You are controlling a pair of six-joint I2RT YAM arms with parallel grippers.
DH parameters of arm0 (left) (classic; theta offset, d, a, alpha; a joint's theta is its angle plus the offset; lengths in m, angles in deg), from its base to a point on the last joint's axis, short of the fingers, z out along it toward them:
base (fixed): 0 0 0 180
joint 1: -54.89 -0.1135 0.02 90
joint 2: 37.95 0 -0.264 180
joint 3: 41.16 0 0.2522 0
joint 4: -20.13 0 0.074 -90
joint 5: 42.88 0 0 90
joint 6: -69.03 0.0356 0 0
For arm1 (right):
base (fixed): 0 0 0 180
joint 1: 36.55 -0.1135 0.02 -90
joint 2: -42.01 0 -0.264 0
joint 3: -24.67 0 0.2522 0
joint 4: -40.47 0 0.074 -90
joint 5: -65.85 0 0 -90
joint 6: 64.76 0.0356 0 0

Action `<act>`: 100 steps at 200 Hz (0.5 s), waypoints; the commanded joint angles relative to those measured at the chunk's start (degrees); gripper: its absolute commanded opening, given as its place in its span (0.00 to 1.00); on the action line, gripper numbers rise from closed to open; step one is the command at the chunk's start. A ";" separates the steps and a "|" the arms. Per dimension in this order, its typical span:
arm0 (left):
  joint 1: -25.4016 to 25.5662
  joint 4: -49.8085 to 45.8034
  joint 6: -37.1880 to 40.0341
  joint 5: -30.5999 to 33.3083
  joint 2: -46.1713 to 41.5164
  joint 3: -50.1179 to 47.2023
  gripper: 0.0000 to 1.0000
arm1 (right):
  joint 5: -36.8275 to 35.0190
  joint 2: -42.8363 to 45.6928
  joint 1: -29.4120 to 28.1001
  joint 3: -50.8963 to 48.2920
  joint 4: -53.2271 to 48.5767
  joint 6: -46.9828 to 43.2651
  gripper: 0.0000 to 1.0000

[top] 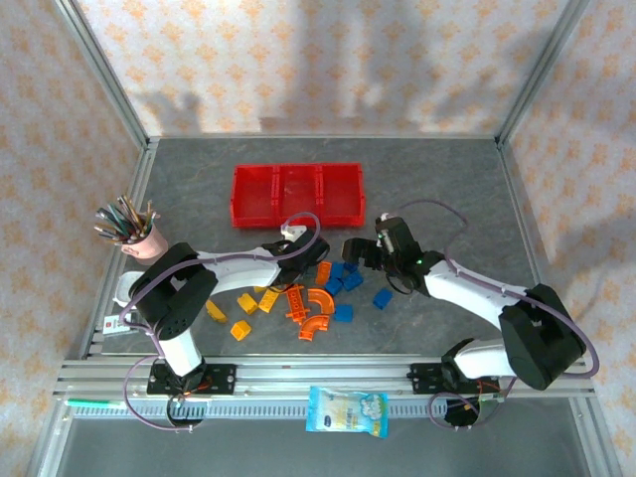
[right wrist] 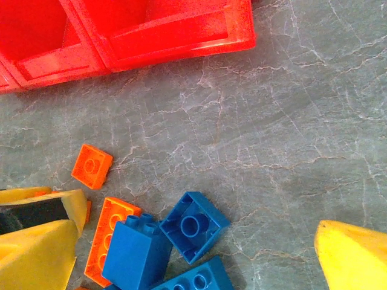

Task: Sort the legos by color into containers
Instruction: Pick up the lego from the center of the table, then place the lego in the container.

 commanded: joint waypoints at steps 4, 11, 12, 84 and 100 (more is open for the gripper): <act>0.48 -2.80 0.65 2.95 -4.27 0.80 0.42 | -1.07 -0.26 -0.19 3.27 -1.19 -1.11 1.00; 0.52 -3.12 0.75 3.45 -5.49 0.65 0.41 | -1.02 -0.24 -0.19 3.86 -1.57 -1.23 1.00; 0.52 -3.15 0.80 3.52 -5.74 0.63 0.41 | -1.01 -0.24 -0.23 3.95 -1.60 -1.28 1.00; -3.82 -6.47 5.30 10.13 -16.55 1.71 0.38 | 1.19 -2.17 -1.78 9.05 -0.42 -1.14 1.00; -6.97 -5.69 6.99 10.34 -17.05 2.57 0.37 | 1.39 -3.95 -2.70 10.71 0.58 -0.70 1.00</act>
